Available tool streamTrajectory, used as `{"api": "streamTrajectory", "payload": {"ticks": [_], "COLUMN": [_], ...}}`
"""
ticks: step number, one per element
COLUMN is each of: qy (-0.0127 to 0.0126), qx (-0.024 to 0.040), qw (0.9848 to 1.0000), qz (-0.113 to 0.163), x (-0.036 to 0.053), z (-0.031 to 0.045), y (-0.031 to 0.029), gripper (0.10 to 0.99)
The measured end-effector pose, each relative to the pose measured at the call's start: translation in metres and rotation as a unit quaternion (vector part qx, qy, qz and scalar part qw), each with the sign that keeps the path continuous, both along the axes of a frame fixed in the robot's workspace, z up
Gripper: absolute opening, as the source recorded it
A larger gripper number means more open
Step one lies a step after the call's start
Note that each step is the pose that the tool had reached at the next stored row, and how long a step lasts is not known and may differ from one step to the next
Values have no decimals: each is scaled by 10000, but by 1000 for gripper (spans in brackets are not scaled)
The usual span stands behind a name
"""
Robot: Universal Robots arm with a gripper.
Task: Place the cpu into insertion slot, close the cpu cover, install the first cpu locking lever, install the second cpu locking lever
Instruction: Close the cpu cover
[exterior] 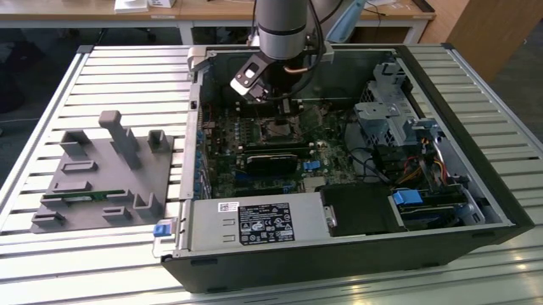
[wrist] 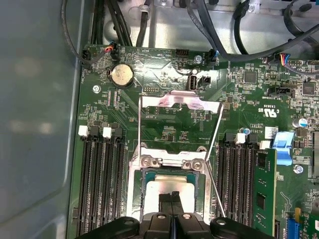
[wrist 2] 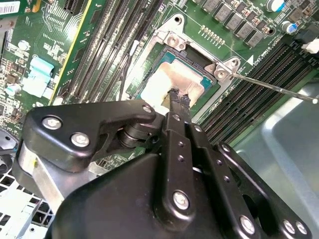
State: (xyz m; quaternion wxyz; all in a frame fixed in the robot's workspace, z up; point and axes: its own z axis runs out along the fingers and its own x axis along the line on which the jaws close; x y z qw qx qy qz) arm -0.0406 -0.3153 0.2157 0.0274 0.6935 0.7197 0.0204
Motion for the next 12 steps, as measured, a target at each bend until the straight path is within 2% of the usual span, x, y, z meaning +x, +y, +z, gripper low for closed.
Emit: {"api": "streamTrajectory", "payload": {"ticks": [12], "qy": [1], "qx": [8], "qw": [10000], "qz": [0], "x": [0], "z": [80], "y": [0], "gripper": [122]}}
